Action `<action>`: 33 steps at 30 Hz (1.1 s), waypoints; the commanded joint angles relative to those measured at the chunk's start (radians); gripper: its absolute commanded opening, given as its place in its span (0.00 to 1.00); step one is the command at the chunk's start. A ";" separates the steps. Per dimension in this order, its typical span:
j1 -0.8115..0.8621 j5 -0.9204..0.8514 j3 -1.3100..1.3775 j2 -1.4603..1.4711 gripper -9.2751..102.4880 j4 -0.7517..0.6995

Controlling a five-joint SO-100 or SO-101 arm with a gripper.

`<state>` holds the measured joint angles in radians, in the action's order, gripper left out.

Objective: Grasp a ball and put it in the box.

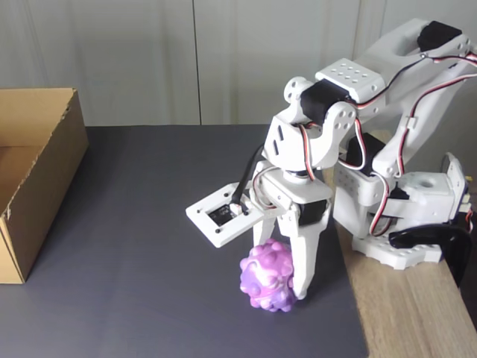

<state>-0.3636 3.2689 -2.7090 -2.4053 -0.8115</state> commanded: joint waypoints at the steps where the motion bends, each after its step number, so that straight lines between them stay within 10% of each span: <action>1: -0.012 0.003 0.003 -0.028 0.29 0.009; 15: 0.064 -0.009 0.222 -0.058 0.23 -0.100; 33: 0.324 0.038 1.193 0.423 0.22 -0.258</action>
<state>-0.0614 3.2965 -1.6337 -2.0064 -1.0661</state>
